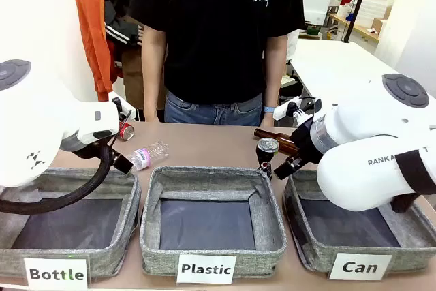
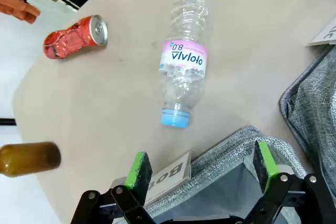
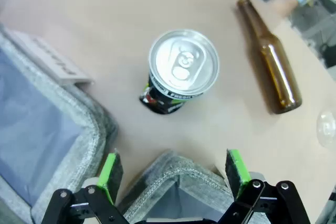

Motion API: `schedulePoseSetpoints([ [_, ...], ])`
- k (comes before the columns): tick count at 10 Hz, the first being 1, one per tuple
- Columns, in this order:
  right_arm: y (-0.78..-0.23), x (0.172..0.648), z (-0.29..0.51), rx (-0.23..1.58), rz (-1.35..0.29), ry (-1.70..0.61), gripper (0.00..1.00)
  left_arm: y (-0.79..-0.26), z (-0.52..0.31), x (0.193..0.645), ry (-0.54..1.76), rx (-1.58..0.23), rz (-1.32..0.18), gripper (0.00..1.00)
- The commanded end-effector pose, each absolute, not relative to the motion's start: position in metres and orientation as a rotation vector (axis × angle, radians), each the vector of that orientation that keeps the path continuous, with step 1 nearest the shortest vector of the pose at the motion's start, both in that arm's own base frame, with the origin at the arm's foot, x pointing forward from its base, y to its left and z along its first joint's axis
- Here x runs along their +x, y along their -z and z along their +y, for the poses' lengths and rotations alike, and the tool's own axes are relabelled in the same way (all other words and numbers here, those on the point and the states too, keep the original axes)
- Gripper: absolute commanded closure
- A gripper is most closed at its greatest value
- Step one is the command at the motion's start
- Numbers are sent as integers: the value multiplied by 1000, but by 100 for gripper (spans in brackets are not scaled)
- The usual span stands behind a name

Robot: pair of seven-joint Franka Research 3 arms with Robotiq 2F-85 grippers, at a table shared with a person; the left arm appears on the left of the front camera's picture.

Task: Sort the can waste into the basket.
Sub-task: Pick up the can waste from the table and place it in the right Fabric basket.

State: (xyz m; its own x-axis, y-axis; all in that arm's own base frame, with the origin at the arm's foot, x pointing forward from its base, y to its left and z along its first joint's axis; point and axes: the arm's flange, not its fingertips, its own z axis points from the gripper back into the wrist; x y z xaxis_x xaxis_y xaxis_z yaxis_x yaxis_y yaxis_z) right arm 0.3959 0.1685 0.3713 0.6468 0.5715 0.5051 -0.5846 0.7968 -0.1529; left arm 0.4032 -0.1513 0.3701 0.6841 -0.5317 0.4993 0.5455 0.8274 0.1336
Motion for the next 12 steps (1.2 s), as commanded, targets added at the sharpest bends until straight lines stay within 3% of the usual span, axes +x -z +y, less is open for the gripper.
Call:
schedulePoseSetpoints([
  [1,-371,396,168,25,-566,-658,0,-370,-151,403,604,-27,-551,0],
  [12,-371,396,168,25,-566,-658,0,-370,-151,403,604,-27,-551,0],
])
